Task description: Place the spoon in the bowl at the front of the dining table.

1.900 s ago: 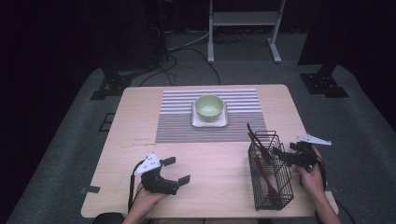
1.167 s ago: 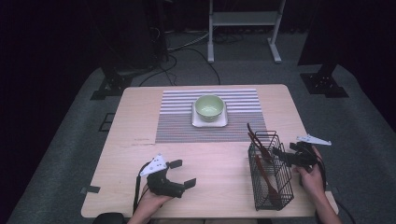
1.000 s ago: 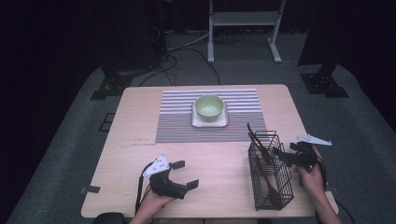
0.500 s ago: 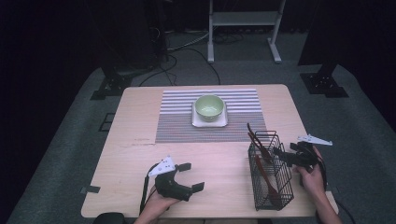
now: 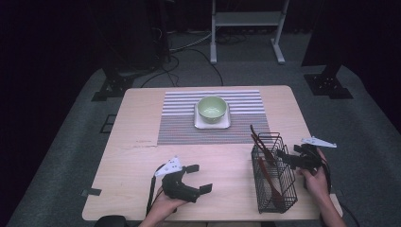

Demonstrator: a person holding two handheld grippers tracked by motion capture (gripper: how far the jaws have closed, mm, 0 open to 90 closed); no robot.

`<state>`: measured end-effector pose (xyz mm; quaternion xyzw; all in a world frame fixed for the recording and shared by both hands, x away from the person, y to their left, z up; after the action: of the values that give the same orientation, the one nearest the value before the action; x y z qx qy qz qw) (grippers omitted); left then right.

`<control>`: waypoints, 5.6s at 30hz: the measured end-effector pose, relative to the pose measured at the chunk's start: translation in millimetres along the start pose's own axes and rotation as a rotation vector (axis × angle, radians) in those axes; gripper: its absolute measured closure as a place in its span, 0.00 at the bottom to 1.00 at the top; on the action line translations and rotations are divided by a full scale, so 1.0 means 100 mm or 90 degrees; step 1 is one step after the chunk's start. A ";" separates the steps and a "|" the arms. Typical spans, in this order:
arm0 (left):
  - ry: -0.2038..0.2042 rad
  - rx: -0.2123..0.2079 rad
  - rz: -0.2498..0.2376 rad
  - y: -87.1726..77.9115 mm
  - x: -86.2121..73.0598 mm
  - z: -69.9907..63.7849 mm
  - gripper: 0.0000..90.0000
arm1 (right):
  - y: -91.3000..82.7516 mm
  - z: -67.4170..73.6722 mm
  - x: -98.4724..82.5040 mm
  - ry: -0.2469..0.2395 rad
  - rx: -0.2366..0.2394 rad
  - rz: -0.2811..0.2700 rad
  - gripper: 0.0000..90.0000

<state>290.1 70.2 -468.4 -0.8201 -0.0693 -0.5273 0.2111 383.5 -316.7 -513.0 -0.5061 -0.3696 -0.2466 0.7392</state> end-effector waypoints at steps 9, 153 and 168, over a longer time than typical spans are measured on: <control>0.006 -0.019 0.002 0.08 0.05 -0.06 0.04 | 0.00 0.00 0.00 0.000 0.000 0.002 0.15; -0.030 -0.185 -0.045 1.03 0.97 -0.66 0.94 | 0.00 0.00 0.00 -0.007 0.013 0.002 0.15; -0.039 -0.195 -0.064 0.93 1.10 -0.70 0.94 | 0.01 0.00 0.00 -0.007 0.013 0.003 0.15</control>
<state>311.2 -55.1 -370.9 -0.8540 -0.0351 -0.5163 0.0545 383.9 -316.4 -513.2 -0.5008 -0.3748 -0.2381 0.7430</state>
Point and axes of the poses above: each handheld gripper's, and its own axes: y roughly forward along the jaws, x roughly out of its top, z roughly to its left, the point moved 5 cm from there along y, roughly forward along the jaws
